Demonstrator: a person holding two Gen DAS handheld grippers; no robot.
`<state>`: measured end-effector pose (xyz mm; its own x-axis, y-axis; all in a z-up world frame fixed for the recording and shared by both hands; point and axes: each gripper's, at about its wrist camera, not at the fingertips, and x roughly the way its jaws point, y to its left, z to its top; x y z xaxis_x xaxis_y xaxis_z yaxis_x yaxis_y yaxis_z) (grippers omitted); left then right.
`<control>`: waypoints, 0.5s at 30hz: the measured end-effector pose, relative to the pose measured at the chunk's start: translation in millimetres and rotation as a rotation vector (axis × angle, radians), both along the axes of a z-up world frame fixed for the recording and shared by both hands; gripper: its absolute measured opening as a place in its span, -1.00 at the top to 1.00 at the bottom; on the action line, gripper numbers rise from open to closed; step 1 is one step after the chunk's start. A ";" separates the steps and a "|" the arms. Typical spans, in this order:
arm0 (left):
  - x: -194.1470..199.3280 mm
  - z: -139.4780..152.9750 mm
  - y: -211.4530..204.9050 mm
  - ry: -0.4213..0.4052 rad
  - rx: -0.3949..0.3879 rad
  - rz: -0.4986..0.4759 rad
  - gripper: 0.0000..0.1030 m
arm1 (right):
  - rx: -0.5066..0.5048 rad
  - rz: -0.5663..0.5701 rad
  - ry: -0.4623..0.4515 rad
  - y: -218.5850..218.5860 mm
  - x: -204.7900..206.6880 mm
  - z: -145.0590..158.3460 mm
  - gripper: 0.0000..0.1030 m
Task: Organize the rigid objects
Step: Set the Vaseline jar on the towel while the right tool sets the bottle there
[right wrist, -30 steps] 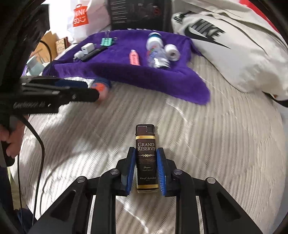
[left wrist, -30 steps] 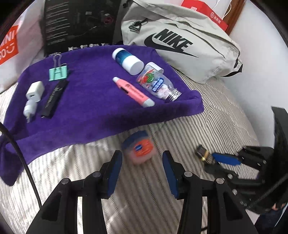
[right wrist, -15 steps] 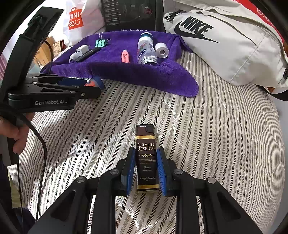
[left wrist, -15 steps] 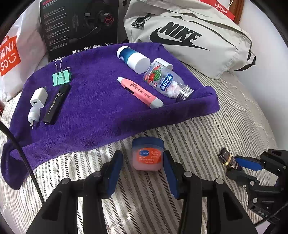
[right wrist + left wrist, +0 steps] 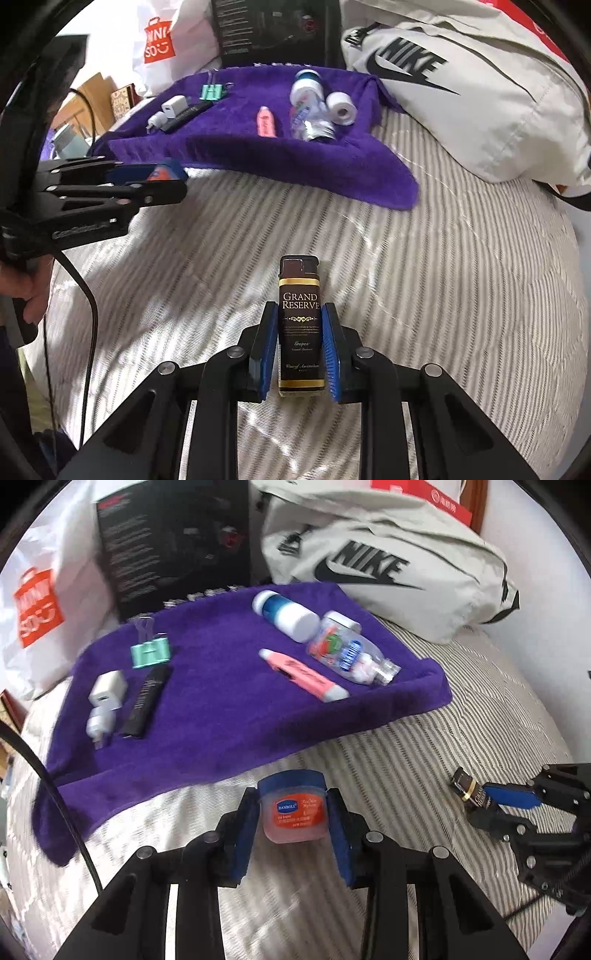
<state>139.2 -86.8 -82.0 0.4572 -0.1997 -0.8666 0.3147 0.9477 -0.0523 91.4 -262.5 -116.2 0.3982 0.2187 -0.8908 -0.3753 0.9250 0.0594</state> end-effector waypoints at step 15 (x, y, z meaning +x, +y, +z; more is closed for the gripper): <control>-19.4 9.9 92.8 -0.006 -0.070 0.145 0.32 | 0.037 0.098 -0.024 51.2 15.7 22.2 0.54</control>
